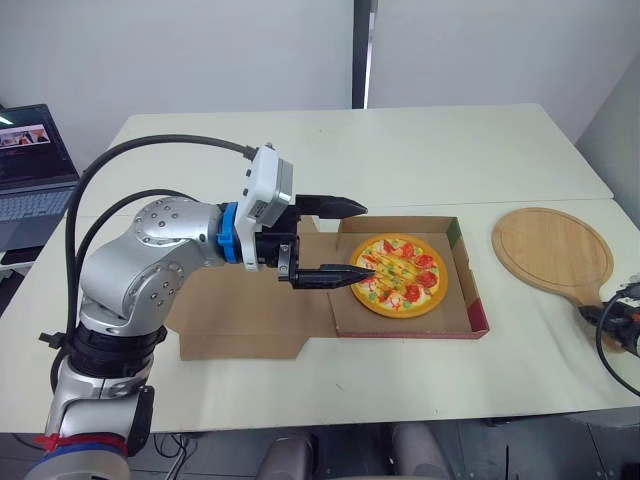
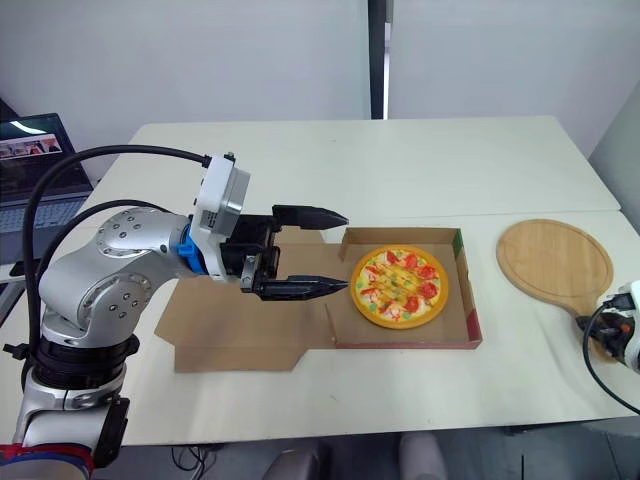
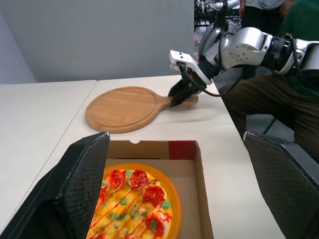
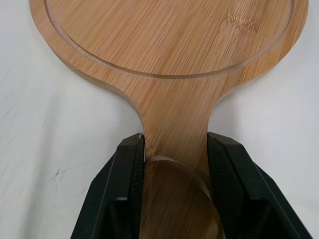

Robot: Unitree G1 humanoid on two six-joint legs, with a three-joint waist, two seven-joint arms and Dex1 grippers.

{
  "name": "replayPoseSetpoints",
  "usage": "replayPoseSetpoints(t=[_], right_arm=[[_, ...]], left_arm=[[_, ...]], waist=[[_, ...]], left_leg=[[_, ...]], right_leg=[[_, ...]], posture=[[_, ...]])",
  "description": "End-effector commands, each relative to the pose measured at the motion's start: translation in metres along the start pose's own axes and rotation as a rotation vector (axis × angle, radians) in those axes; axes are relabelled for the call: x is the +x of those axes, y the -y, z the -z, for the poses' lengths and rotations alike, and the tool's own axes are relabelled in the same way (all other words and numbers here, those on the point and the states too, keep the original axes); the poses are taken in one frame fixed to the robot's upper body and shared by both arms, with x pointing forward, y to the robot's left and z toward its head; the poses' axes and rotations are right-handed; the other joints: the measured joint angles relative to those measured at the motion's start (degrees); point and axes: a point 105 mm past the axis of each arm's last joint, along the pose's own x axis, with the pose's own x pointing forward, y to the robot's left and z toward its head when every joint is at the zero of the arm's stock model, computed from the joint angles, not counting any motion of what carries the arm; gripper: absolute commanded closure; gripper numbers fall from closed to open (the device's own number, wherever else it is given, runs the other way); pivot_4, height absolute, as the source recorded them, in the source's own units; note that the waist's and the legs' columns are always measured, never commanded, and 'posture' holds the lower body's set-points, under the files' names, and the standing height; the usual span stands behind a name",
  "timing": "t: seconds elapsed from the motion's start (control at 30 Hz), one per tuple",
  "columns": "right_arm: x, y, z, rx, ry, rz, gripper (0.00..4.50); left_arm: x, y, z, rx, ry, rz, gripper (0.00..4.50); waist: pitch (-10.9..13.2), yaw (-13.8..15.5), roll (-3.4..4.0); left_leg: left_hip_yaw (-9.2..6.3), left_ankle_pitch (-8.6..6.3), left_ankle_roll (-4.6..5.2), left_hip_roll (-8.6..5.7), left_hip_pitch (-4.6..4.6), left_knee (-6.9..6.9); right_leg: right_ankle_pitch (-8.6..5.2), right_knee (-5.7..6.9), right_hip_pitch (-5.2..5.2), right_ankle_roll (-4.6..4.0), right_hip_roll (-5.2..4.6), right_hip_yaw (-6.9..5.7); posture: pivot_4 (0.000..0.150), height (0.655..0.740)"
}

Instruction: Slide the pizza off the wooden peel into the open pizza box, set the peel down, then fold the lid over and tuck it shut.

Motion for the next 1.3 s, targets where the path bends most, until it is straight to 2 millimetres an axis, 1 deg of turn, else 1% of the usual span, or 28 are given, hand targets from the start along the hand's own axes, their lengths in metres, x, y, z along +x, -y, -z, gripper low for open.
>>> replayPoseSetpoints(t=[0.03,0.17,0.23,0.3,0.43,0.5,0.57,0.67,0.73,0.8,0.83,0.9,1.03,1.17,1.3], right_arm=[[-0.002,0.003,-0.012,-0.007,0.046,0.017,2.56],[-0.011,0.008,-0.012,-0.001,0.051,0.031,1.25],[-0.020,0.013,-0.017,-0.001,0.078,0.052,0.62],[-0.028,0.014,-0.022,-0.027,0.099,0.054,0.04],[-0.042,-0.004,-0.050,-0.176,0.194,-0.004,0.04],[-0.045,-0.019,-0.069,-0.251,0.253,-0.049,0.04],[-0.047,-0.039,-0.092,-0.314,0.324,-0.124,0.04],[-0.047,-0.079,-0.119,-0.435,0.386,-0.289,0.04],[-0.048,-0.101,-0.129,-0.507,0.396,-0.396,0.04],[-0.052,-0.128,-0.135,-0.587,0.398,-0.531,0.04],[-0.054,-0.141,-0.138,-0.621,0.405,-0.595,0.04],[-0.057,-0.161,-0.143,-0.667,0.419,-0.691,0.04],[-0.059,-0.195,-0.151,-0.726,0.454,-0.845,0.04],[-0.059,-0.222,-0.150,-0.762,0.458,-0.970,0.04],[-0.061,-0.236,-0.147,-0.792,0.458,-1.032,0.04]], left_arm=[[0.002,0.003,-0.007,0.039,0.011,0.008,0.00],[0.001,0.002,-0.005,0.044,0.002,-0.002,0.00],[-0.002,0.001,-0.004,0.046,-0.003,-0.022,0.00],[-0.006,-0.001,-0.003,0.045,-0.010,-0.040,0.00],[-0.020,-0.008,0.001,0.036,-0.022,-0.128,0.00],[-0.031,-0.015,0.004,0.028,-0.020,-0.213,0.00],[-0.046,-0.023,0.010,0.004,-0.012,-0.321,0.00],[-0.072,-0.031,0.024,-0.051,-0.019,-0.471,0.00],[-0.086,-0.032,0.032,-0.082,-0.018,-0.549,0.00],[-0.102,-0.029,0.039,-0.137,-0.010,-0.631,0.00],[-0.110,-0.026,0.043,-0.169,-0.009,-0.667,0.00],[-0.121,-0.019,0.049,-0.239,0.006,-0.719,0.00],[-0.148,0.001,0.066,-0.442,0.068,-0.841,0.00],[-0.166,0.041,0.088,-0.736,0.175,-0.923,0.00],[-0.175,0.074,0.104,-0.937,0.241,-1.022,0.00]], waist=[[0.00,-0.02,0.00],[0.00,0.10,-0.01],[0.00,0.16,0.00],[0.00,0.17,0.00],[0.00,-0.18,-0.01],[0.00,-0.22,-0.01],[0.00,-0.24,-0.01],[0.01,-0.27,-0.02],[0.01,-0.16,-0.03],[0.02,0.05,-0.08],[0.01,0.10,-0.10],[0.01,0.17,-0.11],[0.03,0.27,-0.14],[0.01,0.27,-0.18],[-0.01,0.28,-0.23]], left_leg=[[0.01,0.00,0.00,0.00,0.01,0.00],[0.00,0.00,0.00,0.00,0.02,0.01],[0.00,0.00,0.00,-0.01,0.02,0.01],[0.00,0.00,0.00,-0.01,0.01,0.00],[0.02,0.00,0.01,0.02,0.04,-0.03],[0.09,0.00,0.01,0.07,0.09,-0.04],[0.13,0.00,0.00,0.09,0.10,-0.04],[0.19,0.00,0.00,0.14,0.18,-0.02],[0.20,0.00,0.01,0.15,0.21,-0.03],[0.01,0.00,0.00,0.17,0.25,-0.01],[-0.09,0.00,0.00,0.14,0.17,-0.02],[-0.10,-0.01,0.00,0.13,0.08,-0.03],[-0.14,-0.02,0.00,0.21,-0.07,-0.05],[-0.11,-0.09,0.04,0.52,-0.08,-0.09],[-0.04,-0.17,0.09,0.65,-0.06,-0.09]], right_leg=[[0.00,0.00,0.00,0.01,0.00,0.01],[-0.05,0.01,0.03,0.10,0.00,0.00],[-0.05,0.00,0.03,0.11,0.00,0.00],[-0.05,0.00,0.03,0.11,0.00,0.01],[-0.12,0.00,0.02,0.22,0.01,0.02],[-0.14,0.01,0.04,0.25,0.03,0.03],[-0.12,0.01,0.09,0.28,0.04,0.03],[-0.08,0.00,0.26,0.30,0.03,0.01],[-0.07,-0.01,0.28,0.30,0.03,0.00],[-0.06,-0.06,0.26,0.29,0.04,-0.14],[-0.06,-0.08,0.21,0.29,0.04,-0.17],[-0.03,-0.11,0.08,0.23,0.00,-0.18],[0.06,-0.19,-0.05,0.09,-0.05,-0.19],[0.10,-0.24,-0.06,0.00,-0.05,-0.24],[0.07,-0.27,-0.09,-0.04,-0.03,-0.27]], posture=[[0.150,0.7341],[0.150,0.7341],[0.150,0.7341],[0.150,0.7341],[0.150,0.7341],[0.150,0.7341],[0.150,0.7341],[0.150,0.7341],[0.150,0.7341],[0.150,0.7341],[0.150,0.7341],[0.150,0.7341],[0.150,0.7341],[0.150,0.7341],[0.150,0.7341]])
